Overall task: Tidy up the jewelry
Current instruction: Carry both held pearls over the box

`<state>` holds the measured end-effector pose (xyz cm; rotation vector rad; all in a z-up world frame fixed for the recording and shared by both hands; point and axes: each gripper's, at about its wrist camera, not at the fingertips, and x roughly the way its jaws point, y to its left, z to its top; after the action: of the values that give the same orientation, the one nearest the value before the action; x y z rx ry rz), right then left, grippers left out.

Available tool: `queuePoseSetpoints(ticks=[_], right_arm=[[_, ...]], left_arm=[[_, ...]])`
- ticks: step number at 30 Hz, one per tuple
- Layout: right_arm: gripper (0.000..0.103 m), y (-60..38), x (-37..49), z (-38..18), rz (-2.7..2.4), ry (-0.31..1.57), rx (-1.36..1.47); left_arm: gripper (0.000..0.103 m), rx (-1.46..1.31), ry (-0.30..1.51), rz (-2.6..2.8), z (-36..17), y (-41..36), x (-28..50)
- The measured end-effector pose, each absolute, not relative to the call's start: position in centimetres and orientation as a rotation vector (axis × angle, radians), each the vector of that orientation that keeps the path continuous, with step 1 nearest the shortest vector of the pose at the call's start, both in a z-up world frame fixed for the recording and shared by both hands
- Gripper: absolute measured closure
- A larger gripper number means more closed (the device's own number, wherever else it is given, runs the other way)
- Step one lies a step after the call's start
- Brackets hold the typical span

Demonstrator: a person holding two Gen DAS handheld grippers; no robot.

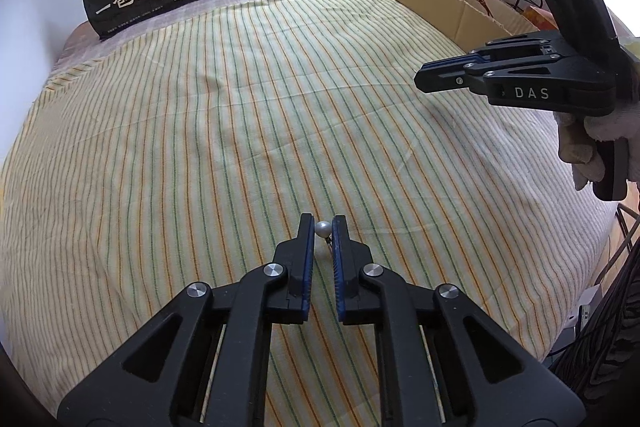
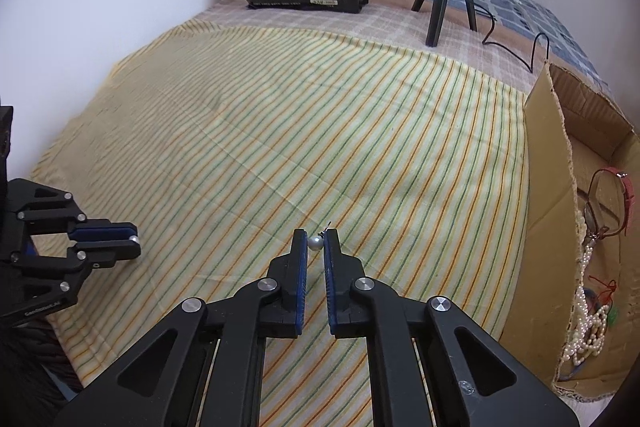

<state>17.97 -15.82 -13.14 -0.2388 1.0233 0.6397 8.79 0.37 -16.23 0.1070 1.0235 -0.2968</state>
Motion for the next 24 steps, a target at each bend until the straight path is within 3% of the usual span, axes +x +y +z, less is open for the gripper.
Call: queuePoseSetpoints(ticks=[24], right_arm=[[0.096,-19.9,17.6,-6.3,0.593,0.876,-0.158]], left_arm=[[0.096,0.120,0.829,-0.407,-7.9,-5.3,8.1]])
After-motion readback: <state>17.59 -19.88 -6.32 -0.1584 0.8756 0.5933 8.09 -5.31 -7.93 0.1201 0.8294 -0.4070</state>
